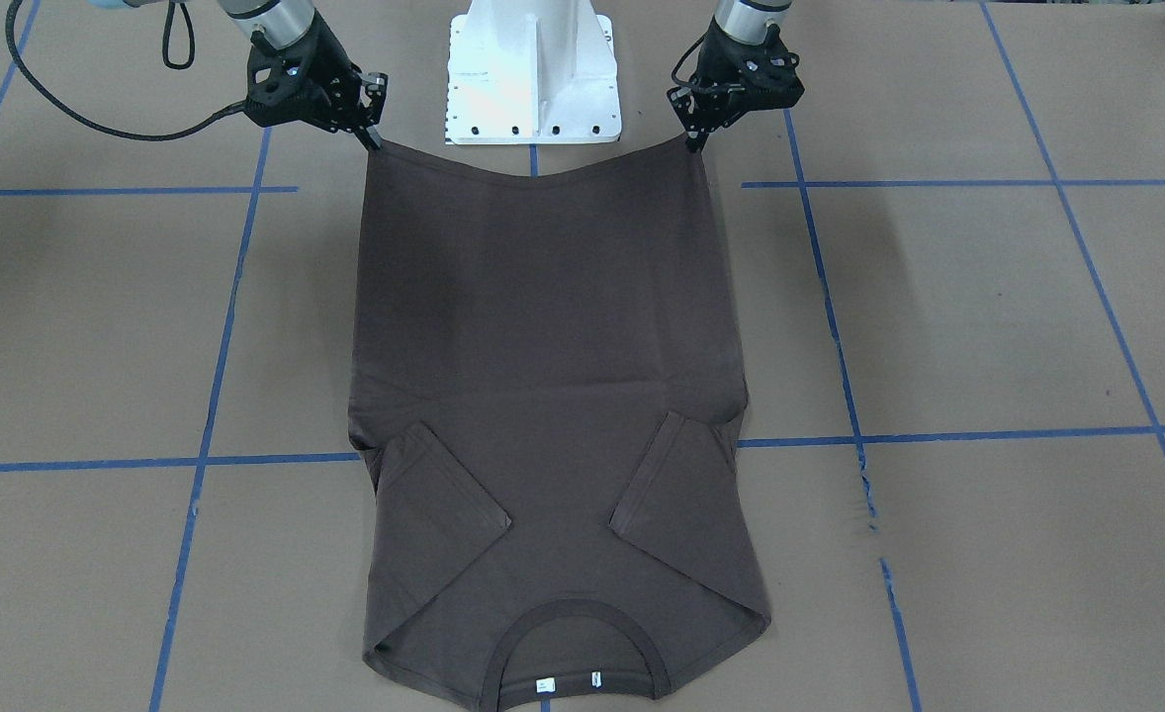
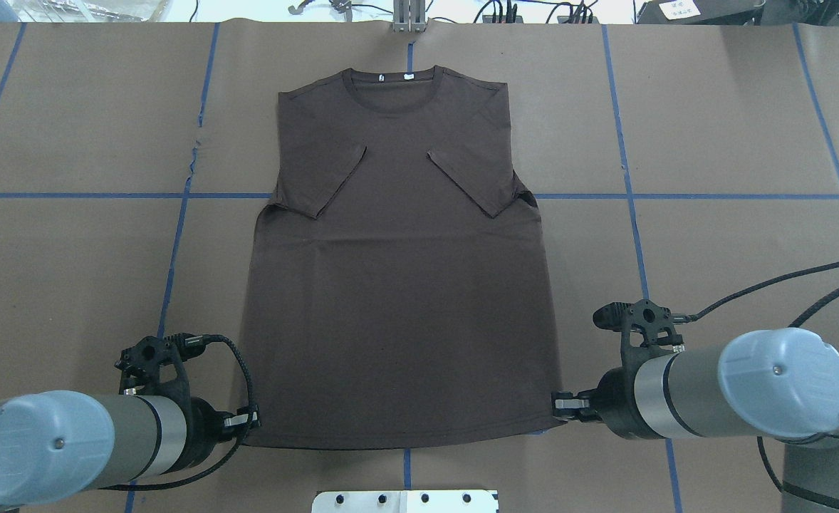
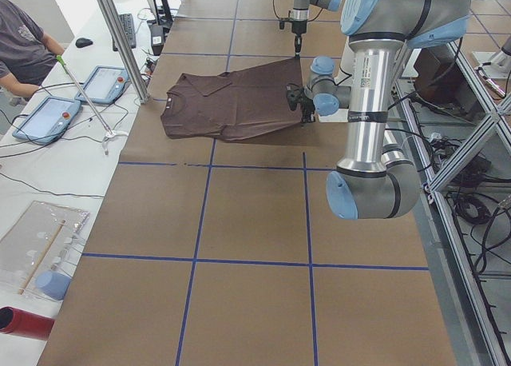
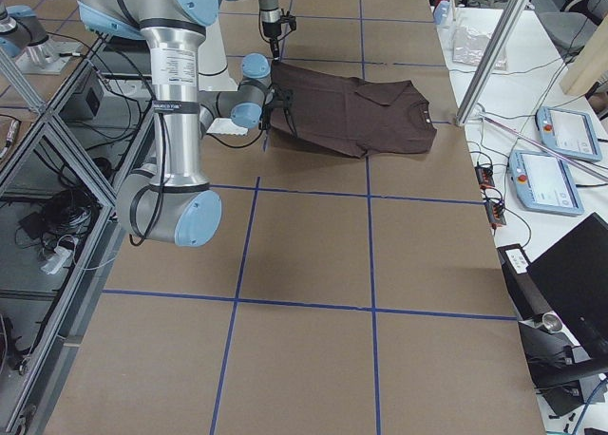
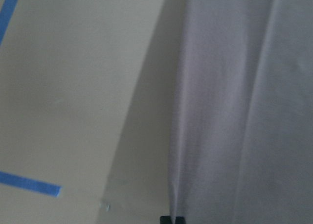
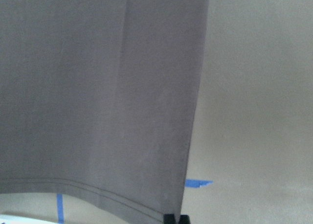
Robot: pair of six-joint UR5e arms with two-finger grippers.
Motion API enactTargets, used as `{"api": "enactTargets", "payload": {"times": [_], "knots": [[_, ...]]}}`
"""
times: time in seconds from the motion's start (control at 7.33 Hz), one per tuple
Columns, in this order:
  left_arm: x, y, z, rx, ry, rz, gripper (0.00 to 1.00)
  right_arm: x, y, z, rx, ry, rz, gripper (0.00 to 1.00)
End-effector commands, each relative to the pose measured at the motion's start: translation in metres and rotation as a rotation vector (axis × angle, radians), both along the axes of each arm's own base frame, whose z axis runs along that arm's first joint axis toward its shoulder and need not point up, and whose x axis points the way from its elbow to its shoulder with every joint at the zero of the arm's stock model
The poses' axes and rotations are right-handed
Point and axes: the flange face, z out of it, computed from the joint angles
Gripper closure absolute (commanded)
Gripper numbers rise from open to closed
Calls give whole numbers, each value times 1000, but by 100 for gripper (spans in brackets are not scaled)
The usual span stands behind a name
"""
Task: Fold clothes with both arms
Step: 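Lift the hem with both grippers and carry it toward the collar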
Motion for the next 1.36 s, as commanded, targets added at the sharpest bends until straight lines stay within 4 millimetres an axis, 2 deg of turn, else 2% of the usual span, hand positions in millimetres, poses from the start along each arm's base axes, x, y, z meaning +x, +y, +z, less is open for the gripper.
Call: {"api": "enactTargets", "payload": {"times": [0.0, 0.14, 0.27, 0.41, 0.55, 0.68, 0.82, 0.96, 1.09, 1.23], "knots": [[-38, 46, -43, 5, 22, 121, 100, 41, 48, -14, -18, -26, -112, 100], [-56, 57, -63, 8, 45, 146, 100, 52, 53, -20, -27, -39, -132, 100], [-53, 57, -62, 7, 40, 147, 100, 53, 42, -19, -20, -40, -103, 100], [-48, 50, -56, 23, 22, 144, 100, 61, 17, -23, 6, -57, -55, 100], [-55, 9, -57, 121, 15, 106, 100, 48, -25, -33, 77, -90, -21, 100], [-74, -47, -71, 227, 19, 37, 100, 36, -72, -40, 121, -97, 49, 100], [-66, -91, -61, 252, -30, 4, 100, 39, -120, -38, 195, -79, 100, 100], [-55, -143, -59, 283, -78, -44, 100, 50, -169, -28, 273, -30, 149, 100], [-40, -177, -39, 274, -138, -63, 100, 62, -215, -21, 268, 4, 222, 100], [-33, -213, -42, 278, -152, -103, 100, 53, -251, -25, 258, 20, 260, 100]]}}
